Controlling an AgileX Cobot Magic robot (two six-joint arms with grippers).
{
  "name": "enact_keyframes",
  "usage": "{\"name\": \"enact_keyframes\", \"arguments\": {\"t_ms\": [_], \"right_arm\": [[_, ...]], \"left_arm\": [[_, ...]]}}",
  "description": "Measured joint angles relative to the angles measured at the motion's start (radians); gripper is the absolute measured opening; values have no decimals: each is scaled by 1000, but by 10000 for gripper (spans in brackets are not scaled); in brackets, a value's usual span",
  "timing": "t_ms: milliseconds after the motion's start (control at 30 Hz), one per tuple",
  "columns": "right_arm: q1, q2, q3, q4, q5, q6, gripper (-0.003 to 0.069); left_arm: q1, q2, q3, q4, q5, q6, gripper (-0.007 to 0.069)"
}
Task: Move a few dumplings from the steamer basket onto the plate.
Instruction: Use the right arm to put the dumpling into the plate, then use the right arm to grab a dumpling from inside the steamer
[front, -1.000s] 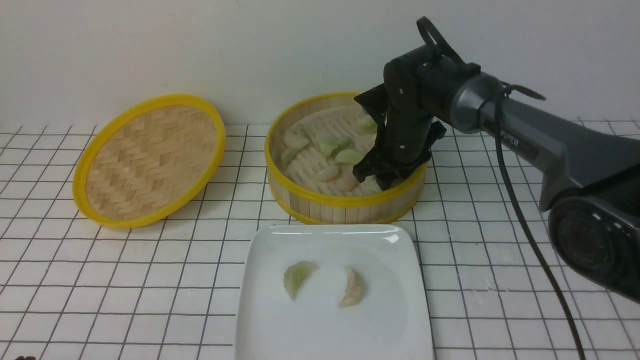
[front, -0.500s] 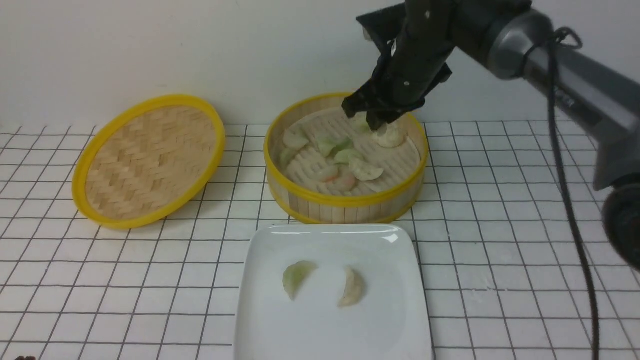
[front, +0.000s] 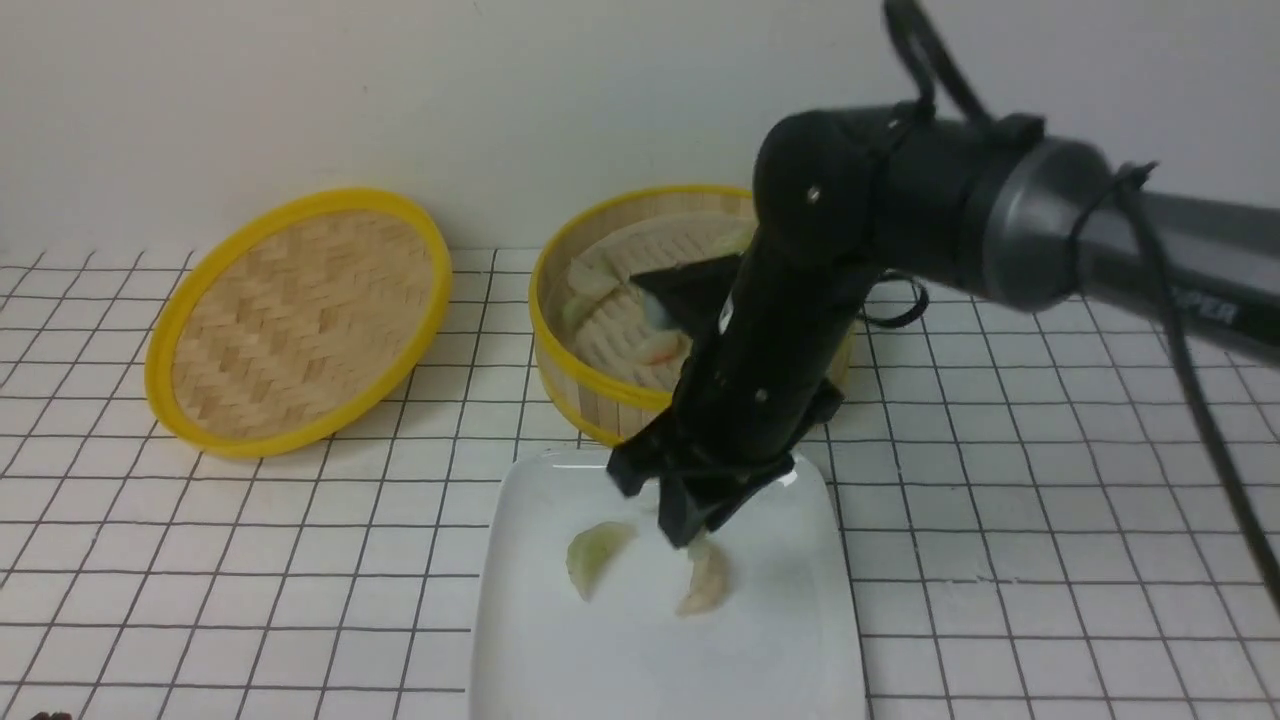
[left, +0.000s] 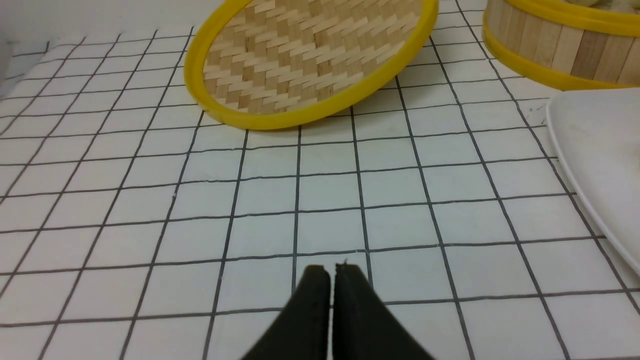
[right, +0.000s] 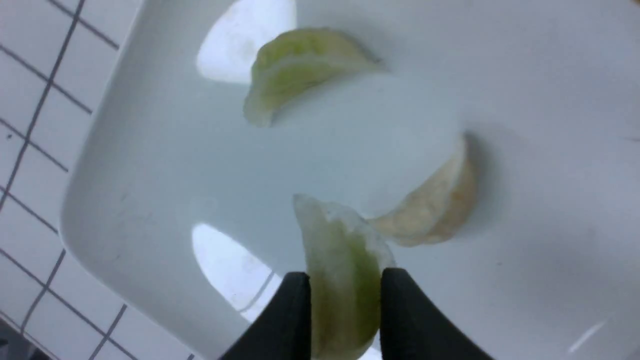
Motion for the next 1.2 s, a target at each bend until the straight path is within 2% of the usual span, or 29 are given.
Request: {"name": "enact_keyframes", "arguments": {"t_ms": [167,333,367,467,533,667,767,1033,1200], "right_arm": [[40,20,1,-18,-38,-24,203],[40,26,-7,-25,-40,-24,316],[40,28,-27,-39,-39,-24,349],[40,29,-84,-98,-40,-24,391],[40,29,-145,-190,-56,-20,407],[5,61,-283,-374,-121,44,414],[-46,117,-370,-422,-126,68,416],[-140,311,-533,-428,-161,76,417],[-156,420,-600,-358,-210,76,417]], "left_arm": [[0,0,0,0,0,0,-6],[0,0,0,0,0,0,-6],[0,0,0,0,0,0,-6],[0,0,0,0,0,0,-6],[0,0,0,0,0,0,-6],[0,0,0,0,0,0,-6],[0,0,0,0,0,0,-6],[0,0,0,0,0,0,-6],[0,0,0,0,0,0,-6]]}}
